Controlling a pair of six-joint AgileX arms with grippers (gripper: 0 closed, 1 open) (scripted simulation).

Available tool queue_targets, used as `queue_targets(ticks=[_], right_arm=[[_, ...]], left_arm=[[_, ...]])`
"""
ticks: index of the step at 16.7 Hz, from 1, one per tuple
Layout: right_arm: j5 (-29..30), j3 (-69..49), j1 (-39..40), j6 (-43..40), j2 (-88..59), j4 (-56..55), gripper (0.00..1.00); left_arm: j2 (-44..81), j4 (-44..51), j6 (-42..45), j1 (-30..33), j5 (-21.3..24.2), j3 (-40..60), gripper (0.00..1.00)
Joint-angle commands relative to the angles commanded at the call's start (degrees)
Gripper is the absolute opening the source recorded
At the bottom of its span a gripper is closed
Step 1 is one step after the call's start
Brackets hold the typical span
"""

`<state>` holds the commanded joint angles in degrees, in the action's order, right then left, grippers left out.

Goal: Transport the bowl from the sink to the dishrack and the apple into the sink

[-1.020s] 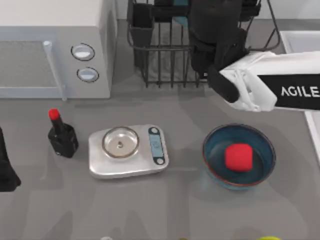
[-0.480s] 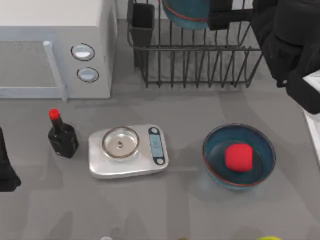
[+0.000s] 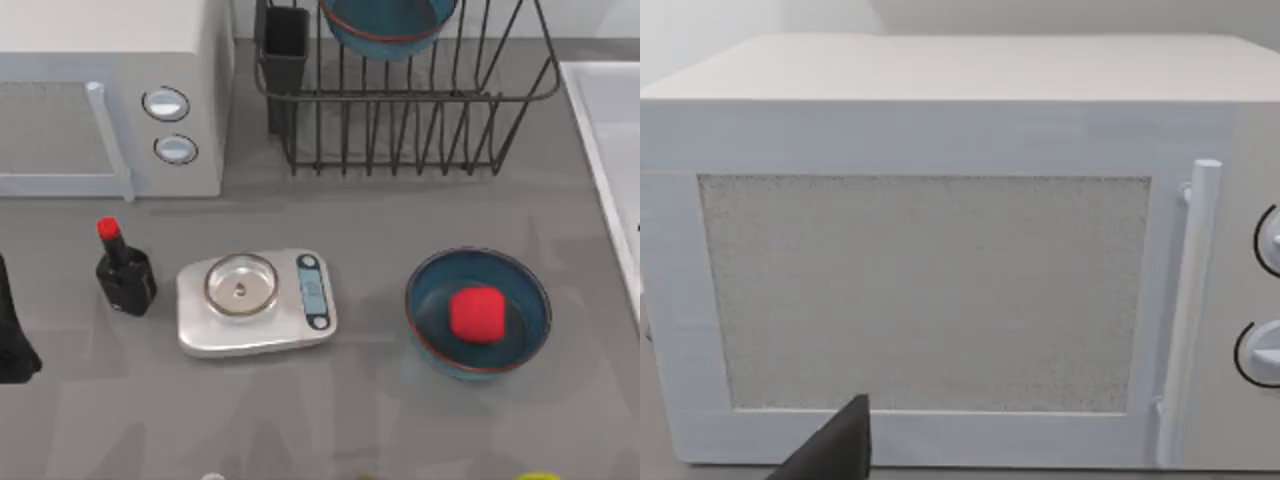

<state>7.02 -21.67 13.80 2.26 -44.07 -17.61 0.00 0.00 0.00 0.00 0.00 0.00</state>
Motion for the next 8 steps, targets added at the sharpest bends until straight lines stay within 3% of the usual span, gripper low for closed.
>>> queue_targets(ticks=[4, 8], right_arm=[[-4.94, 13.6, -6.92, -0.29, 23.8, 9.39, 1.0], [-6.9, 20.33, -11.9, -1.45, 38.74, 15.53, 1.0]], left_arm=[[0.0, 0.0, 0.0, 0.0, 0.0, 0.0, 1.0], [0.0, 0.0, 0.0, 0.0, 0.0, 0.0, 1.0]])
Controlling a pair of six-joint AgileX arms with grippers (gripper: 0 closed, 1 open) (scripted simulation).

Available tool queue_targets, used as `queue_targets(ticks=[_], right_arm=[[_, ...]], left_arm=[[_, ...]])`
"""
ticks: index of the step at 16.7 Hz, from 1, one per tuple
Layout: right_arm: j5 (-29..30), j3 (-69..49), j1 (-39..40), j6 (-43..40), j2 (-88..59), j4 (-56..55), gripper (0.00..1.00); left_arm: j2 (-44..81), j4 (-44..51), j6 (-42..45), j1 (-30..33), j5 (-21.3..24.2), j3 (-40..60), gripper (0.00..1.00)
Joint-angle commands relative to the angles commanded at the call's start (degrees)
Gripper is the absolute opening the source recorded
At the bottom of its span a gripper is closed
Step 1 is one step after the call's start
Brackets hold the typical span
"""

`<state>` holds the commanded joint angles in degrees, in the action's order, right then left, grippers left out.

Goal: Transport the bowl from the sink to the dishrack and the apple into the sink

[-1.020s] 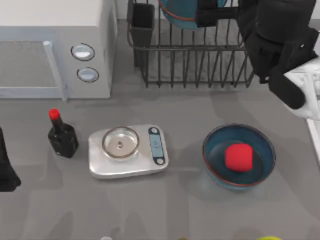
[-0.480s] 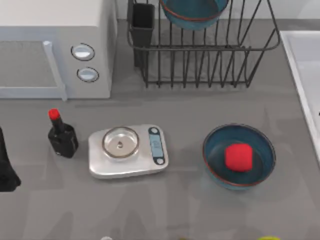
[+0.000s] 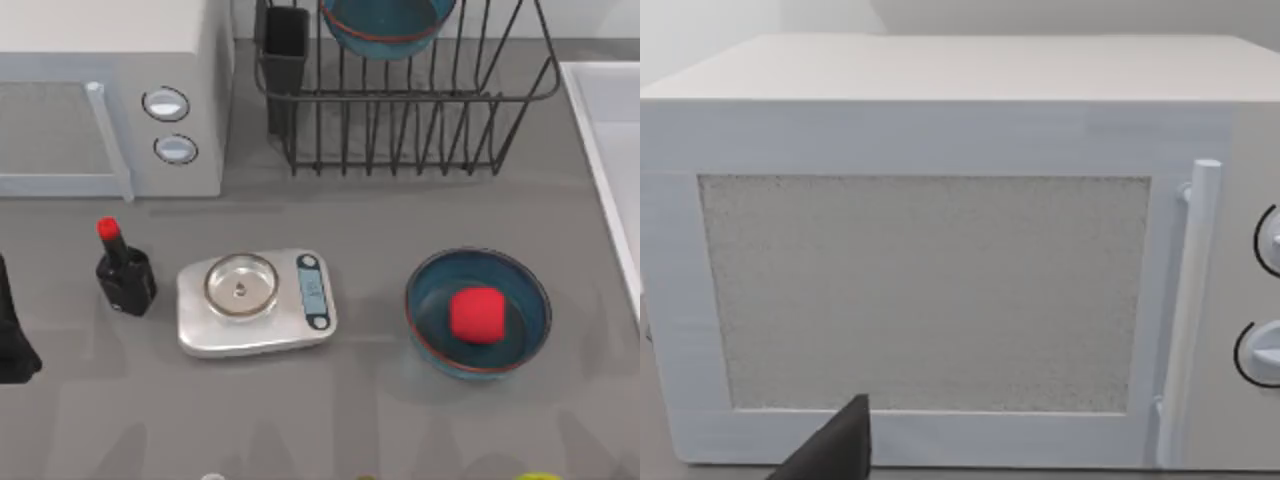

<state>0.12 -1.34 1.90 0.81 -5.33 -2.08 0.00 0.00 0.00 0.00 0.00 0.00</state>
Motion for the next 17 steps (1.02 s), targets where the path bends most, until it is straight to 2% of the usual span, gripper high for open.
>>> queue_targets(ticks=[4, 17], right_arm=[[-0.12, 1.34, -1.9, -0.81, 5.34, 2.08, 1.0], [-0.12, 1.34, -1.9, -0.81, 5.34, 2.08, 1.0]], left_arm=[[0.0, 0.0, 0.0, 0.0, 0.0, 0.0, 1.0], [0.0, 0.0, 0.0, 0.0, 0.0, 0.0, 1.0]])
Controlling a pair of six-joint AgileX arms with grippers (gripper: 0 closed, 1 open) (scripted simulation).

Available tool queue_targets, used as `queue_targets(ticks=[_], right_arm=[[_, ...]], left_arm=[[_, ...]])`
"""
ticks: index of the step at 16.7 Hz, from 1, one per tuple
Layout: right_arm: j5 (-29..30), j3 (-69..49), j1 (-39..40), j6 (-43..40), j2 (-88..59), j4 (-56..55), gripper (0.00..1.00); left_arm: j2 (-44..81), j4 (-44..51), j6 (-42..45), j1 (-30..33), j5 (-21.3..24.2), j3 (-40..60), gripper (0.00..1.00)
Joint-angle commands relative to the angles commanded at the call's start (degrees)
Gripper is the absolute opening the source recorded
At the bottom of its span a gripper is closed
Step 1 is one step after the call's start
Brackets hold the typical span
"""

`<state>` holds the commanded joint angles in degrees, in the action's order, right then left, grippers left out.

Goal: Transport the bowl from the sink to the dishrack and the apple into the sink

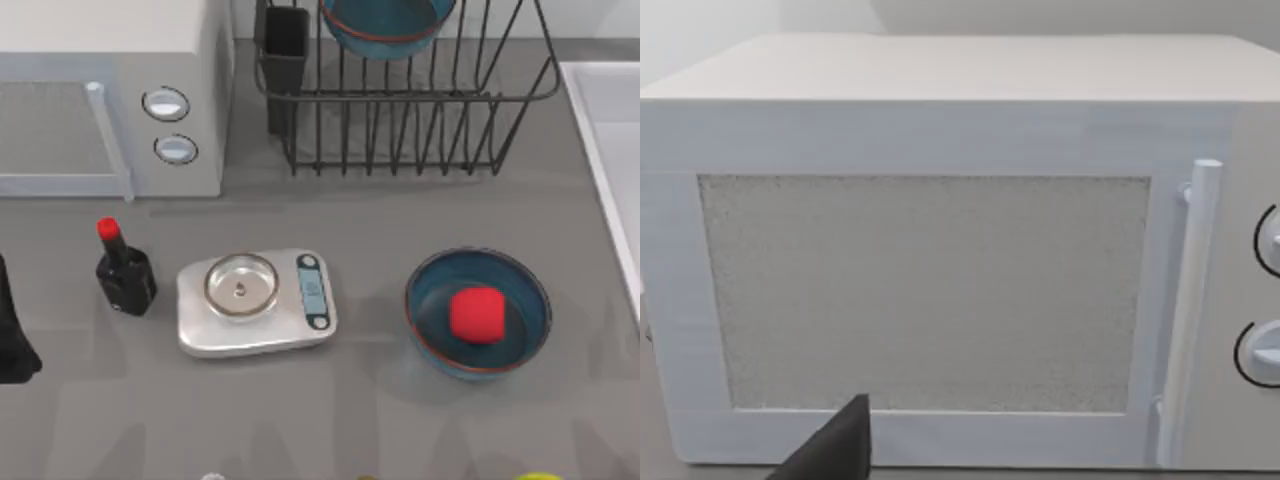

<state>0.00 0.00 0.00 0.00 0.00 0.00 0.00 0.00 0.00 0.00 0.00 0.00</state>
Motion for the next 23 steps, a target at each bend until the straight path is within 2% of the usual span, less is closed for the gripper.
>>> queue_targets(ticks=[15, 19, 23], right_arm=[[0.04, -0.58, 0.17, 0.19, -0.59, 0.4, 1.0], [0.31, -8.87, 2.7, 2.87, -8.95, 6.18, 1.0], [0.41, -23.92, 7.52, 7.95, -26.81, 17.24, 1.0]], left_arm=[[0.0, 0.0, 0.0, 0.0, 0.0, 0.0, 1.0], [0.0, 0.0, 0.0, 0.0, 0.0, 0.0, 1.0], [0.0, 0.0, 0.0, 0.0, 0.0, 0.0, 1.0]])
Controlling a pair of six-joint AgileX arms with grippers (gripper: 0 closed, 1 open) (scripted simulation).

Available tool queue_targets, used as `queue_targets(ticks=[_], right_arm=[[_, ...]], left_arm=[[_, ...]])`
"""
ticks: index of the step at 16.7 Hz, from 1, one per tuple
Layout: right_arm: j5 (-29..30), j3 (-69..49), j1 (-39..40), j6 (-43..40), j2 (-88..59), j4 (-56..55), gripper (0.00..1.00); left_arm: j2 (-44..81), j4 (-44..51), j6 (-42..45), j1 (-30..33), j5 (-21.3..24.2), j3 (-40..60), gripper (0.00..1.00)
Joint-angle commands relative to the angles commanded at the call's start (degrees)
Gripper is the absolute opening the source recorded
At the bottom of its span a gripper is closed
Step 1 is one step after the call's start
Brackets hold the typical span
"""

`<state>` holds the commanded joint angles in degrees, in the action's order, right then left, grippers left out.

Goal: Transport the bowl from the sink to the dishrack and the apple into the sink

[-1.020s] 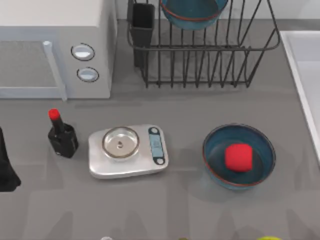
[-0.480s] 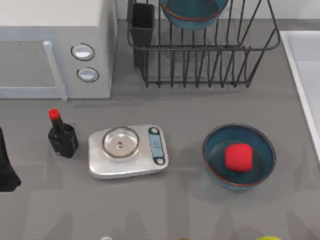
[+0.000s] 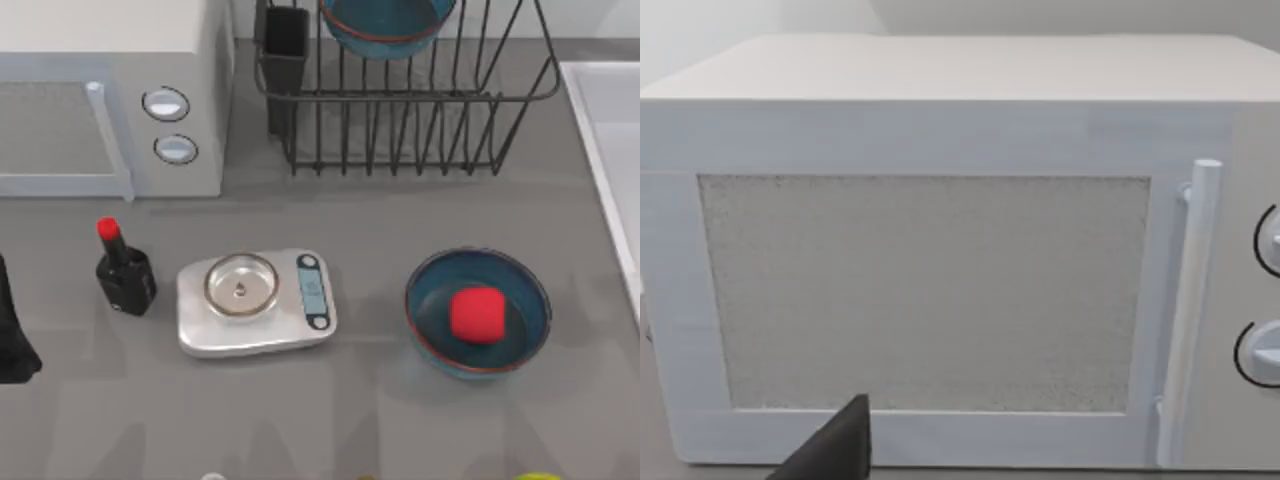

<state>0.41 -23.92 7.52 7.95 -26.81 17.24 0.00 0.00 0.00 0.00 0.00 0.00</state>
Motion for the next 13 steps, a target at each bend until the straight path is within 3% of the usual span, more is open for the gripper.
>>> queue_targets(ticks=[8, 13], right_arm=[[-0.85, -34.01, 11.73, 12.54, -49.58, 27.69, 1.0], [-1.02, -51.87, 17.8, 18.51, -72.12, 41.15, 1.0]], left_arm=[[0.0, 0.0, 0.0, 0.0, 0.0, 0.0, 1.0], [0.0, 0.0, 0.0, 0.0, 0.0, 0.0, 1.0]])
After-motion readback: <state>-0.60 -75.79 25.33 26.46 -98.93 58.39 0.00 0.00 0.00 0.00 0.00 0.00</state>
